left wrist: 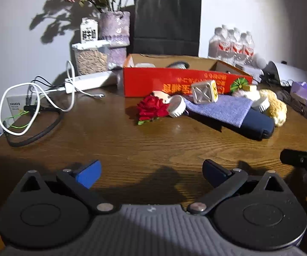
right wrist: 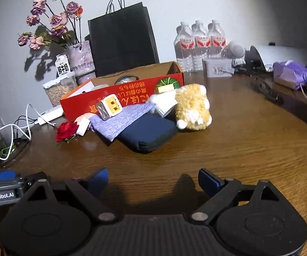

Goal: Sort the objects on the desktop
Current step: 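Withdraw both open tools from the box back over the table, then grasp the yellow plush sheep with the right tool while the left tool grasps the red rose, then carry the plush sheep and rose into the cardboard box and open both tools, then withdraw both tools and move them toward the white cap and yellow block, then grasp the white bottle cap with the left tool while the right tool grasps the small yellow block, then carry the cap and yellow block into the cardboard box and open both tools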

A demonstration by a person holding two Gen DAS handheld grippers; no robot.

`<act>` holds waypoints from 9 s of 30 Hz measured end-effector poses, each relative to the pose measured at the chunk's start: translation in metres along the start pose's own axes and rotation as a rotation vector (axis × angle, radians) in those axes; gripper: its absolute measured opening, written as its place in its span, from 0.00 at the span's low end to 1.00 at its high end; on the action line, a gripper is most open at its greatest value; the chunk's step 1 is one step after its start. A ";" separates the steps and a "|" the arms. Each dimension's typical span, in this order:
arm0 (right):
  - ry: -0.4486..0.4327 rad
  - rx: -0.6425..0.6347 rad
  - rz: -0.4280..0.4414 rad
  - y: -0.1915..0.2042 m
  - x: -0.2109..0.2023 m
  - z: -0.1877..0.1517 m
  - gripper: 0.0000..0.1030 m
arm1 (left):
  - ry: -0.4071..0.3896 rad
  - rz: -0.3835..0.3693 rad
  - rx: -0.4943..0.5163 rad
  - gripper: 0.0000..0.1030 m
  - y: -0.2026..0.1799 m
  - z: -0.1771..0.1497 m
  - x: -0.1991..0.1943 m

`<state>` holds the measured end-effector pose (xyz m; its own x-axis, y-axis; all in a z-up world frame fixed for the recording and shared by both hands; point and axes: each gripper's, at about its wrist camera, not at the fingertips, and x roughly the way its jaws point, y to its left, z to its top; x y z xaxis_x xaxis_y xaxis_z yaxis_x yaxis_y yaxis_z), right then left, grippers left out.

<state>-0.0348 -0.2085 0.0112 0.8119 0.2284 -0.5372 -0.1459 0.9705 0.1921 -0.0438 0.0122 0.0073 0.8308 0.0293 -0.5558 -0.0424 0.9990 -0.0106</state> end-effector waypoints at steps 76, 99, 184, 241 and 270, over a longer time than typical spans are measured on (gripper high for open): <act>-0.060 -0.456 -0.457 0.000 -0.045 -0.011 0.41 | 0.049 -0.248 0.044 0.35 -0.022 -0.002 -0.025; -0.101 -0.175 -0.058 -0.020 -0.003 0.117 0.42 | -0.075 -0.307 -0.015 0.34 0.001 0.122 -0.002; 0.054 -0.282 0.310 0.032 -0.012 0.013 0.64 | 0.037 -0.259 0.095 1.00 0.001 -0.001 -0.015; 0.095 -0.219 0.010 0.005 -0.007 -0.008 0.19 | 0.070 -0.295 0.101 0.40 -0.019 -0.005 -0.009; 0.239 -0.066 0.126 0.021 0.257 0.263 0.19 | 0.096 -0.116 0.150 0.40 0.013 0.228 0.200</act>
<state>0.3193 -0.1500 0.0931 0.6300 0.3522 -0.6921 -0.2805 0.9343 0.2202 0.2484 0.0386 0.0859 0.7680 -0.0824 -0.6351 0.1399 0.9893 0.0408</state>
